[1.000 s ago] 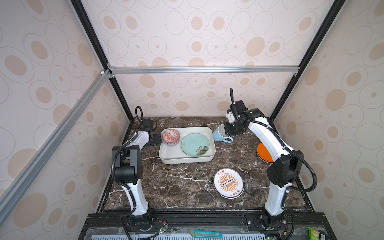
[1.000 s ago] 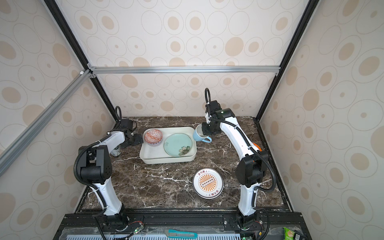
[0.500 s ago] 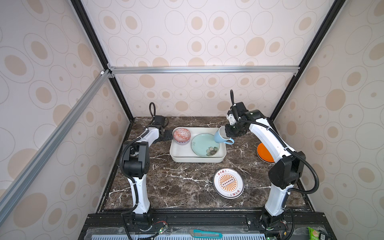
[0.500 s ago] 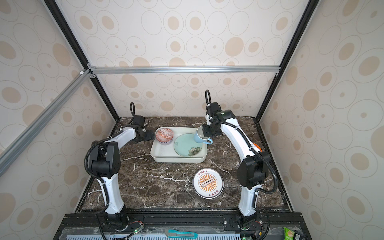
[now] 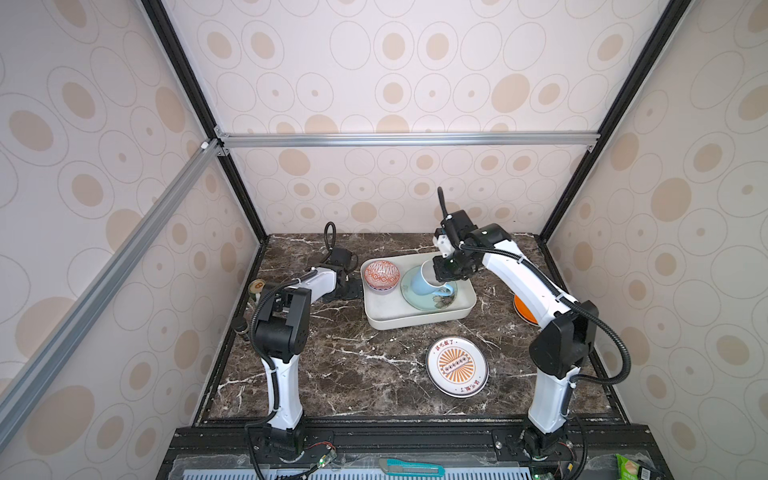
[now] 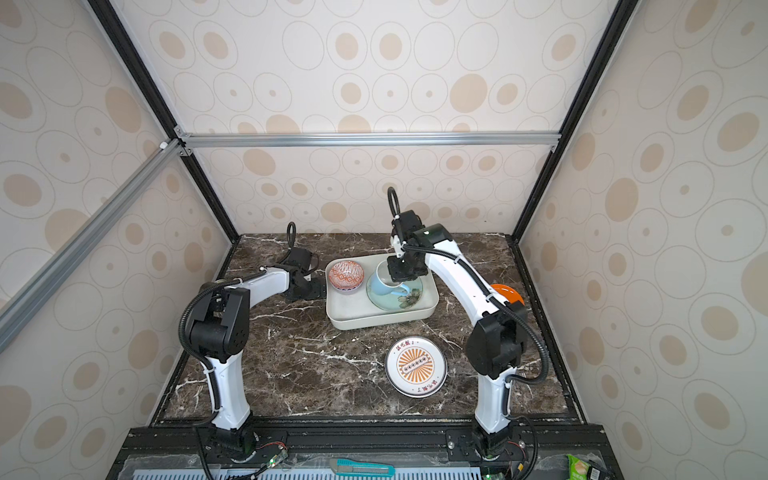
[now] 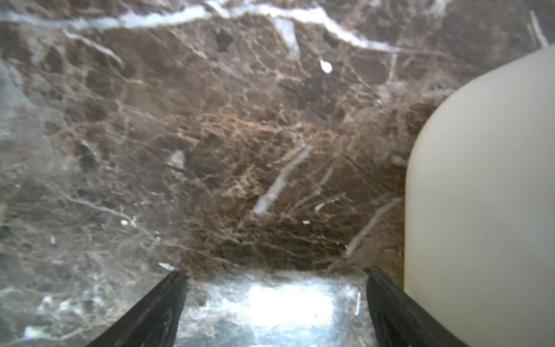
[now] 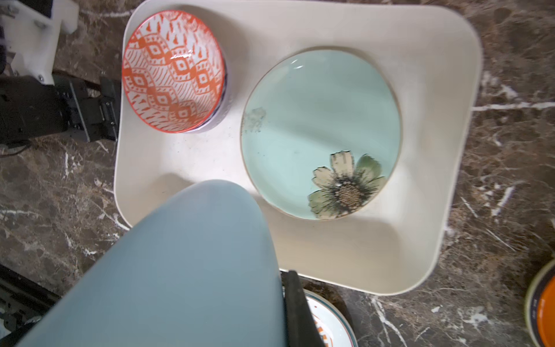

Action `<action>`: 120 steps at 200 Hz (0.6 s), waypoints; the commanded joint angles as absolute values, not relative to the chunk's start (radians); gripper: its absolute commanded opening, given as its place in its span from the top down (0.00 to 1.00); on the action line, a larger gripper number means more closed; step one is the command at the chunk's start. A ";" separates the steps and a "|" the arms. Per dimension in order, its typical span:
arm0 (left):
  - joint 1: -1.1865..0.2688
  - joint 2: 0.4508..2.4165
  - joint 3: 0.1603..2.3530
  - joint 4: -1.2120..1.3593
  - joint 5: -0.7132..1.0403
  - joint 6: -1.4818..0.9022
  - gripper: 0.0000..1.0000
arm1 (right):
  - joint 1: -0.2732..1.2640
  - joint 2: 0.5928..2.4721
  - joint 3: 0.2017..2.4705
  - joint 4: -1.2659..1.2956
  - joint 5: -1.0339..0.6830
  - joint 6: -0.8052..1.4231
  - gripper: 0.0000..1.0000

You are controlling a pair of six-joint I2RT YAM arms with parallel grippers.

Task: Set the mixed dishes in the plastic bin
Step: 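Lower the mug into the bin beside the bowls and open the right gripper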

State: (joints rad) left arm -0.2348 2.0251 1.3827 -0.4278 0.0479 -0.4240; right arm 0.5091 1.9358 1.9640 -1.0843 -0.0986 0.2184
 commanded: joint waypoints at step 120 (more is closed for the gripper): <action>-0.201 1.538 1.086 -0.371 -0.040 -0.461 0.01 | 0.701 2.303 2.416 -1.330 -0.007 0.204 0.90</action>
